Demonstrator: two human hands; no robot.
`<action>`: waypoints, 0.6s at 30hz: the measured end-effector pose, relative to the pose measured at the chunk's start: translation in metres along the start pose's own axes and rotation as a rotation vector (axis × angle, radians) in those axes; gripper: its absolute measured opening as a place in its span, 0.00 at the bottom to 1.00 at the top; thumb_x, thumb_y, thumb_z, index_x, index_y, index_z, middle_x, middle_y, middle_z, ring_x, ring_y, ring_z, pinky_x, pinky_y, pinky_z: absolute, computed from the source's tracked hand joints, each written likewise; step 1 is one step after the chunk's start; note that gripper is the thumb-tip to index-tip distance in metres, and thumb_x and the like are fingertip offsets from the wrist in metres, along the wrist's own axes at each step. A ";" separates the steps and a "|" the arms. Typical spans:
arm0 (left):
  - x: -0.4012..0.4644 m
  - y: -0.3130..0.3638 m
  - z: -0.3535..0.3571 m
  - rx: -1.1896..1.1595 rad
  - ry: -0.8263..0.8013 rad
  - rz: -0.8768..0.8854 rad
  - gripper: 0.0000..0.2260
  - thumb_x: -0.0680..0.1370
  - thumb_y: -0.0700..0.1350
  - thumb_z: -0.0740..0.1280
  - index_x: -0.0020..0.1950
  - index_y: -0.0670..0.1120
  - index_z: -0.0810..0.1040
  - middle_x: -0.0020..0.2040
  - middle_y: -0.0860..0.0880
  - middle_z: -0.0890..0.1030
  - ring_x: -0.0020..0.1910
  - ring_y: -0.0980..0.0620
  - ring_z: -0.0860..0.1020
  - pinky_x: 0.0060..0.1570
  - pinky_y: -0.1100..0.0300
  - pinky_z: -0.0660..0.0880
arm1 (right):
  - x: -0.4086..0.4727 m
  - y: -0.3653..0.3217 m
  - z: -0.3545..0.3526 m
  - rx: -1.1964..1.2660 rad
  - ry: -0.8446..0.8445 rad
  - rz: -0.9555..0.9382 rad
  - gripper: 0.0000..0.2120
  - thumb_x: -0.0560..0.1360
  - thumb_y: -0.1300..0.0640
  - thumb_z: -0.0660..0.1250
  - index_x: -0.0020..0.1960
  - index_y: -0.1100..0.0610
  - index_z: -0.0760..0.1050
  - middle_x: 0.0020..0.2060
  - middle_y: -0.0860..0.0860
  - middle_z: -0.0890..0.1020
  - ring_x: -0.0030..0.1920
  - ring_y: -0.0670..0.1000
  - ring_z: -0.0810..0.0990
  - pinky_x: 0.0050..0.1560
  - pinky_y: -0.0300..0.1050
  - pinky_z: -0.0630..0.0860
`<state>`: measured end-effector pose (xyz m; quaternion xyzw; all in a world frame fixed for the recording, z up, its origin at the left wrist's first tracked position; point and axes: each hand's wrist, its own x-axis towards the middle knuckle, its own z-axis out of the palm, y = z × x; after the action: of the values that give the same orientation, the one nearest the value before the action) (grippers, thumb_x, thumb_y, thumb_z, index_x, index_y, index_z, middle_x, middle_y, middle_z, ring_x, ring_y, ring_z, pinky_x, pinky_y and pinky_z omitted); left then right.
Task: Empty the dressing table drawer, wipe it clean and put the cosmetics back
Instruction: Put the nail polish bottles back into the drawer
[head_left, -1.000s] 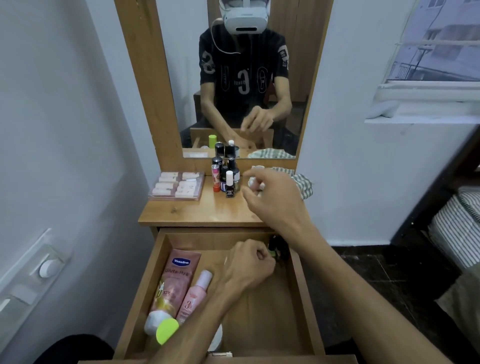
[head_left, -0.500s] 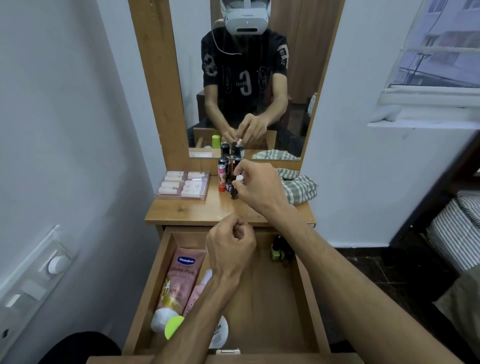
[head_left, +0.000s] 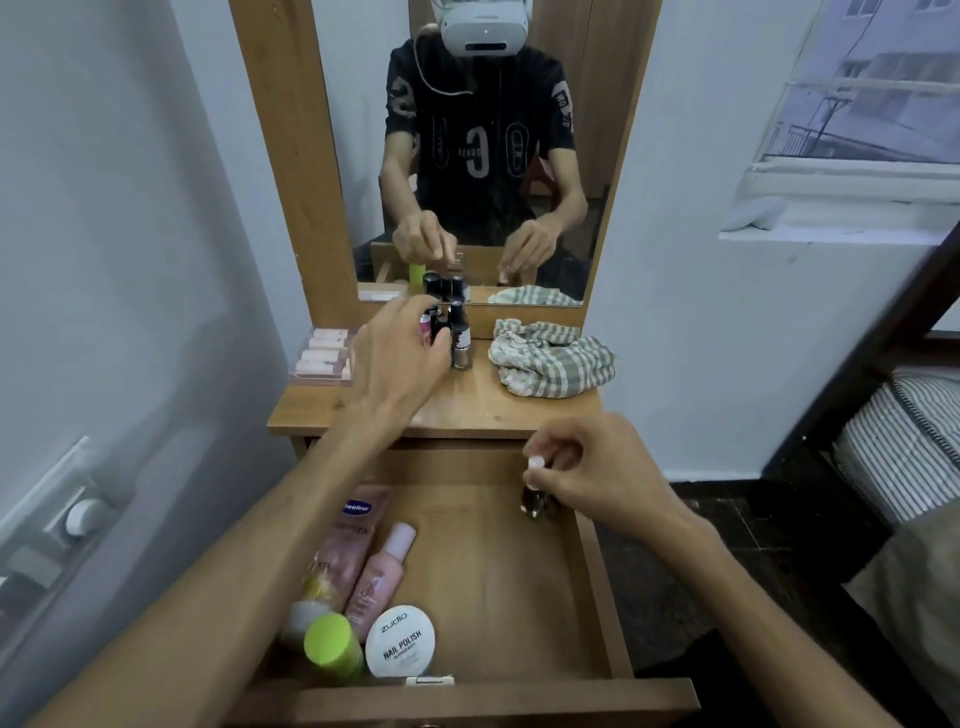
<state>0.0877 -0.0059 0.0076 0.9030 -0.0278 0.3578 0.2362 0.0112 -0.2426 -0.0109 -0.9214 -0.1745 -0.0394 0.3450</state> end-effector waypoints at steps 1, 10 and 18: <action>0.005 0.000 0.003 0.056 -0.026 0.027 0.13 0.78 0.49 0.67 0.60 0.49 0.82 0.45 0.49 0.81 0.43 0.49 0.78 0.41 0.54 0.75 | -0.003 0.006 0.004 -0.026 -0.029 0.003 0.03 0.70 0.58 0.77 0.42 0.51 0.85 0.33 0.42 0.85 0.36 0.41 0.84 0.41 0.44 0.83; 0.013 0.004 0.015 0.189 -0.088 0.060 0.09 0.77 0.47 0.69 0.55 0.46 0.82 0.49 0.47 0.82 0.45 0.44 0.81 0.42 0.48 0.78 | -0.013 0.040 0.024 -0.255 -0.068 -0.055 0.09 0.70 0.62 0.72 0.46 0.51 0.87 0.39 0.43 0.86 0.42 0.44 0.82 0.44 0.36 0.75; 0.009 0.005 0.016 0.191 -0.078 0.150 0.07 0.77 0.46 0.71 0.52 0.45 0.79 0.53 0.46 0.79 0.42 0.46 0.80 0.37 0.55 0.69 | -0.014 0.054 0.037 -0.251 -0.018 -0.087 0.12 0.70 0.67 0.68 0.42 0.52 0.86 0.45 0.46 0.84 0.46 0.50 0.82 0.46 0.45 0.79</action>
<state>0.1033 -0.0165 0.0050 0.9300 -0.0702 0.3402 0.1203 0.0151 -0.2604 -0.0755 -0.9492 -0.2112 -0.0675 0.2234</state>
